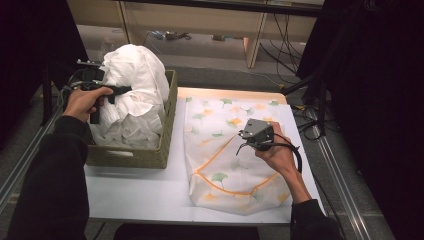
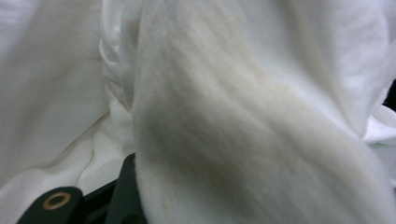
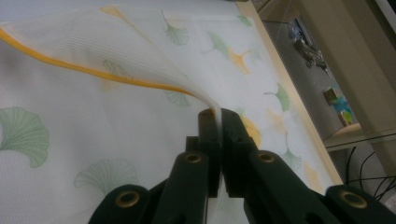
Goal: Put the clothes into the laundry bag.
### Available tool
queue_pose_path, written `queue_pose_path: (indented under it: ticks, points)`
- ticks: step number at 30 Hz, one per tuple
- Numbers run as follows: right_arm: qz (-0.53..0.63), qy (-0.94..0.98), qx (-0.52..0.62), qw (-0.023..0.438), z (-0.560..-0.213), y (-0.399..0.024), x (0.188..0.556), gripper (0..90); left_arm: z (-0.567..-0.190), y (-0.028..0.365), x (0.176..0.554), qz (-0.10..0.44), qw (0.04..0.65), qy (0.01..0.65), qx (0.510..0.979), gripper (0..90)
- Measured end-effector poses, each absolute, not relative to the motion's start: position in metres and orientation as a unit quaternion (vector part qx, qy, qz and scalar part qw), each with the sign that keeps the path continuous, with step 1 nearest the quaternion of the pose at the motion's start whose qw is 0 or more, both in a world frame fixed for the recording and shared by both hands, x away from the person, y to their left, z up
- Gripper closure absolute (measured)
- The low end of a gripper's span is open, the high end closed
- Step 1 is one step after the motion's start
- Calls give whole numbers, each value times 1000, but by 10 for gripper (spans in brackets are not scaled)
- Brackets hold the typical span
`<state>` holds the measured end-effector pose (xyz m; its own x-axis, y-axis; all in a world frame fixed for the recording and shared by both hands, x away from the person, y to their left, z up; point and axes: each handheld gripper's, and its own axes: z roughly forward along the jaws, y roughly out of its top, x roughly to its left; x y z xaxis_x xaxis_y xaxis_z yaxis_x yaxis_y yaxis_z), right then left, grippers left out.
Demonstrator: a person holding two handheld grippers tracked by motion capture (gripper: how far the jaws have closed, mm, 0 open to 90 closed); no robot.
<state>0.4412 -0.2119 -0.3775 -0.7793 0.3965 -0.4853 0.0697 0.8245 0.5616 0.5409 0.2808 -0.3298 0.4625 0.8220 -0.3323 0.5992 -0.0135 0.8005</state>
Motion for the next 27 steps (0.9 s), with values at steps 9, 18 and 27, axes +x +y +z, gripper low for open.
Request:
queue_pose_path:
  ticks: [9,18,27]
  points:
    - [266,905,121,309,-377,-212,442,890,-285,261,510,99,523,459,711,583]
    - [265,906,120,309,-377,-211,442,890,-252,230,459,79,544,389,739,580]
    - [265,904,144,304,-379,-213,442,890,-254,201,407,34,558,365,745,577]
